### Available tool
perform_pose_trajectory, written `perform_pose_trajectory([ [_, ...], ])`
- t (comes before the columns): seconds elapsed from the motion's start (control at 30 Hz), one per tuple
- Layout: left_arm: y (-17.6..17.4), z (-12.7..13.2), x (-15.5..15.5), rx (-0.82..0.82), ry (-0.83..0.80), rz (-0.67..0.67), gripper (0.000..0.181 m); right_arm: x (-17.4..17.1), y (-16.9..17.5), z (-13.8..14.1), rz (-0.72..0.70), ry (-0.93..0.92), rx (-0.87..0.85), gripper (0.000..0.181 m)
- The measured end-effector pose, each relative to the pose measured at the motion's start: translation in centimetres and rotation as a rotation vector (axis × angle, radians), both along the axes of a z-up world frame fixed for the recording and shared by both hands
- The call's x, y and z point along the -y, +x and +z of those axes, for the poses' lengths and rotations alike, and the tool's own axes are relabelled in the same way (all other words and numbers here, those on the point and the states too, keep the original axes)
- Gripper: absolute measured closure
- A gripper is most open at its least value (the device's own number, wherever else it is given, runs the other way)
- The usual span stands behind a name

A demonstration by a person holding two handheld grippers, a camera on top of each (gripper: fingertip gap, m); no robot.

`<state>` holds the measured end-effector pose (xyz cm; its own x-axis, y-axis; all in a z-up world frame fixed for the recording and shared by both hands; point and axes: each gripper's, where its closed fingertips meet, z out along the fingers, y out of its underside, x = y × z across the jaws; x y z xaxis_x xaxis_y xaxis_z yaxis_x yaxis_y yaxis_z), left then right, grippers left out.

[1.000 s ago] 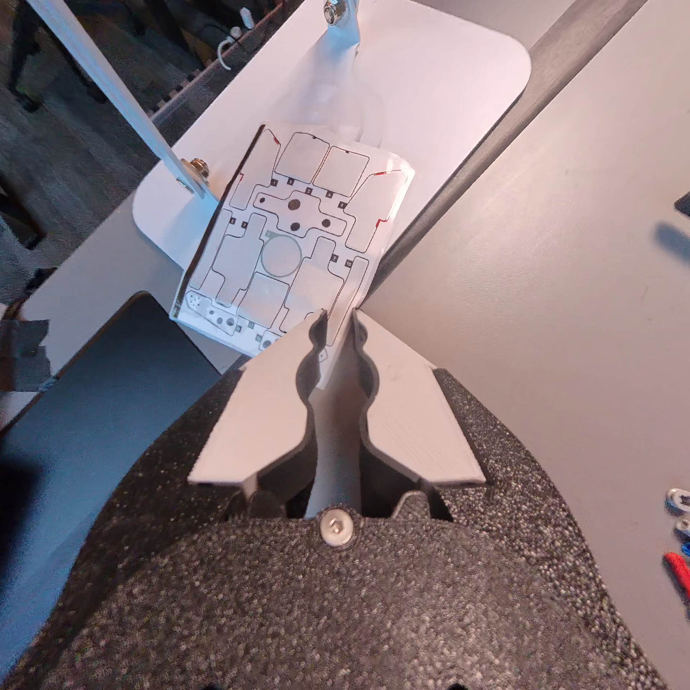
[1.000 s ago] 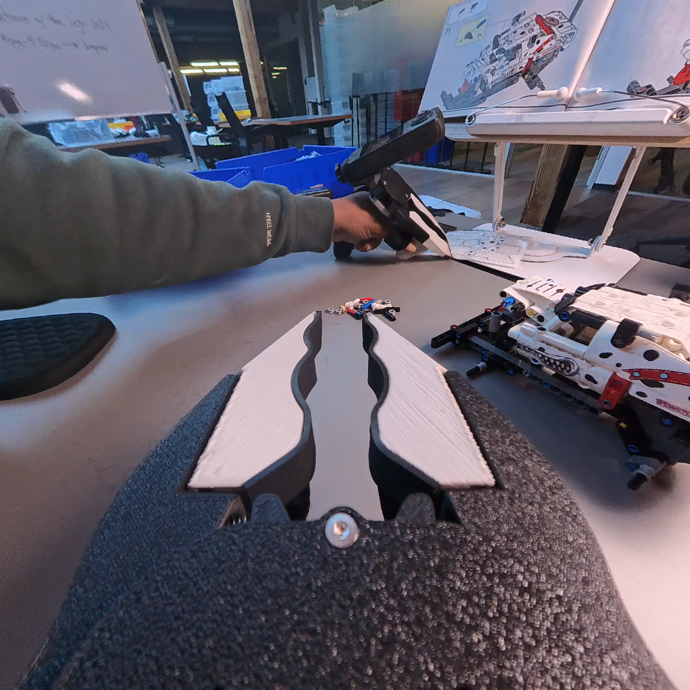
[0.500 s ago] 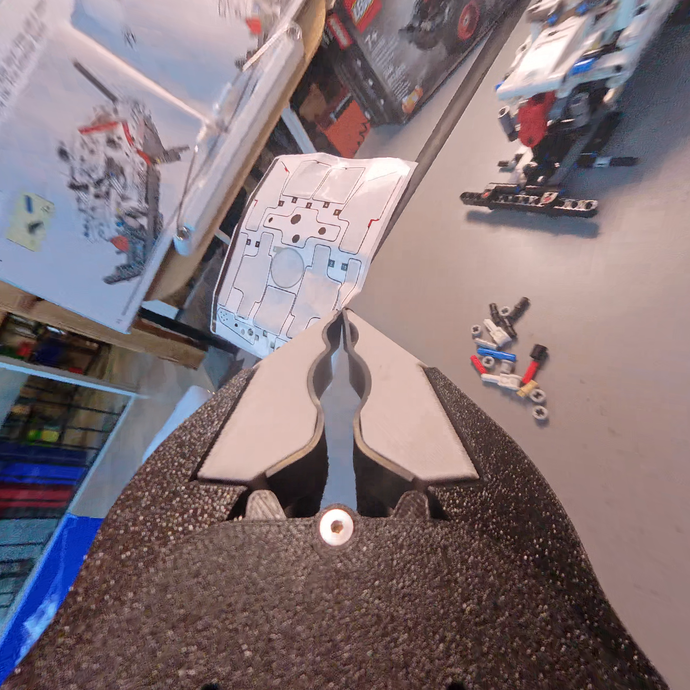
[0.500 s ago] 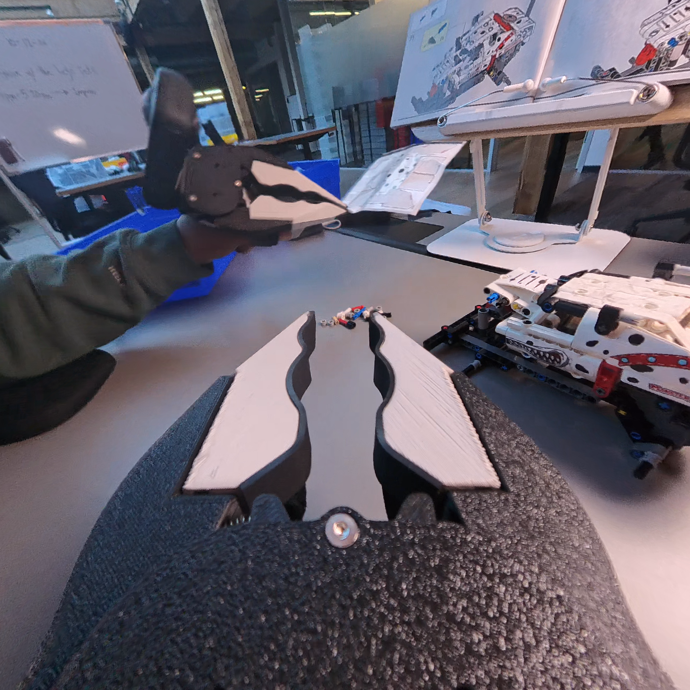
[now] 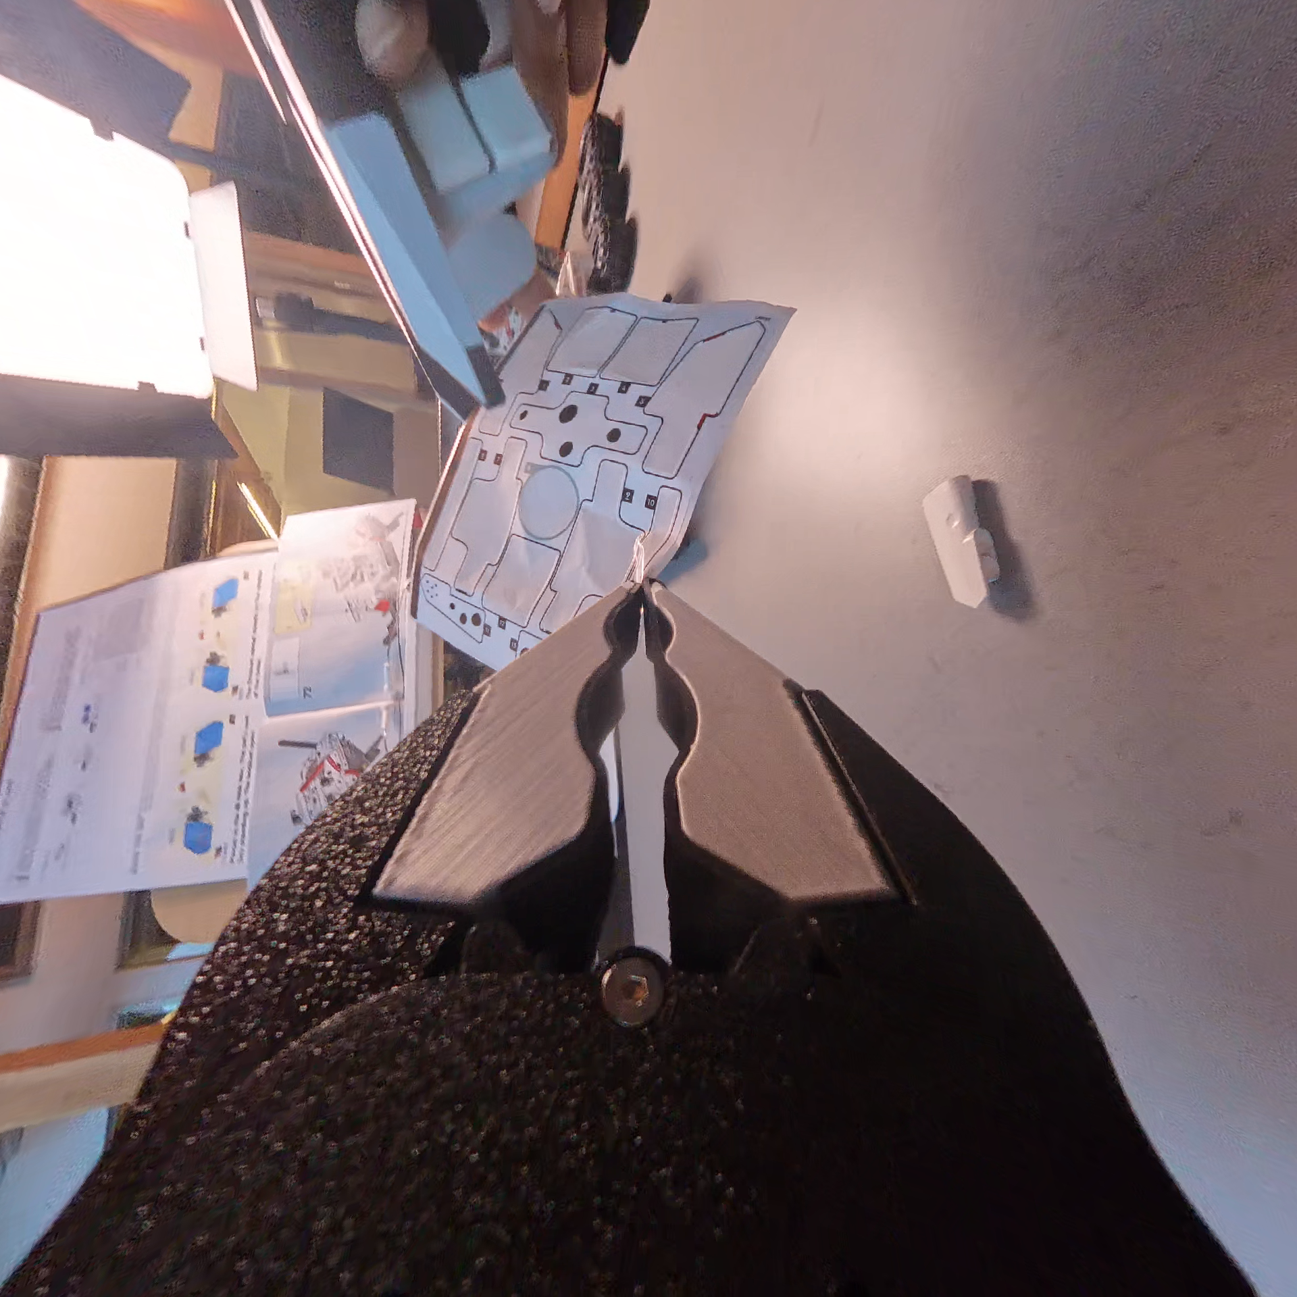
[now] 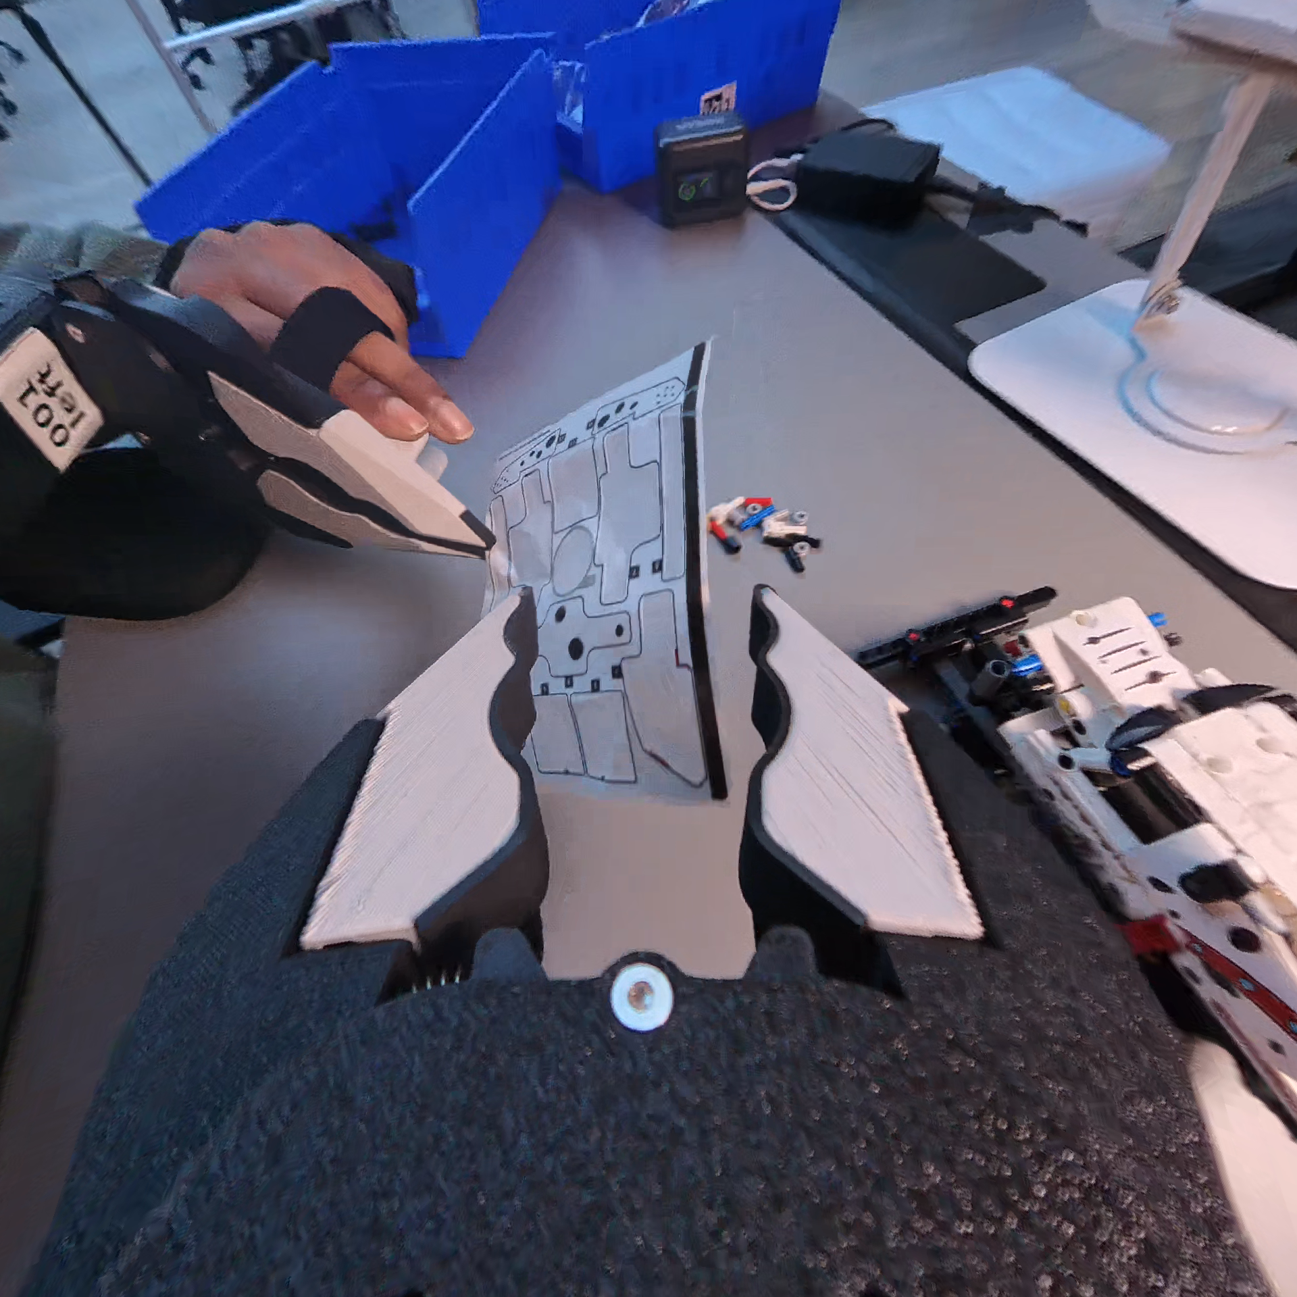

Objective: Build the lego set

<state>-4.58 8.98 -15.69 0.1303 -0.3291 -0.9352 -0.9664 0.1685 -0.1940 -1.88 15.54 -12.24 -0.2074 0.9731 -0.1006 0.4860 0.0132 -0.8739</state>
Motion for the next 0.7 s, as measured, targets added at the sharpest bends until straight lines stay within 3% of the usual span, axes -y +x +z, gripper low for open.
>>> perform_pose_trajectory([
  [0.07, 1.1, 0.2, 0.6, -0.042, 0.007, -0.046, 0.181, 1.0, 0.2, -0.7, 0.072, -0.075, 0.016, 0.134],
  [0.13, 1.5, 0.5, 0.8, -0.039, 0.005, -0.067, 0.181, 2.0, 0.5, -0.6, 0.133, -0.134, -0.036, 0.169],
  [0.2, 1.3, 1.3, 0.8, 0.068, -0.007, -0.062, 0.179, 2.1, 0.8, 0.3, 0.124, -0.193, -0.123, 0.181],
  [0.27, 1.2, 3.0, 1.0, 0.354, -0.078, -0.059, 0.170, 1.8, 1.5, 1.6, 0.102, -0.264, -0.225, 0.181],
  [0.4, -0.3, 8.4, 0.6, 1.237, -0.279, -0.094, 0.145, 1.5, 3.9, 4.8, 0.093, -0.461, -0.421, 0.181],
  [0.47, -0.7, 9.2, -0.4, 1.523, -0.410, -0.142, 0.130, 1.7, 4.9, 6.4, 0.115, -0.546, -0.509, 0.181],
  [0.57, 1.3, 10.7, -0.9, 1.771, -0.600, -0.322, 0.124, 2.4, 5.6, 7.9, 0.138, -0.646, -0.588, 0.181],
  [0.7, 4.4, 11.7, -1.0, 1.773, -0.697, -0.430, 0.147, 3.3, 5.5, 7.3, 0.126, -0.699, -0.591, 0.181],
])
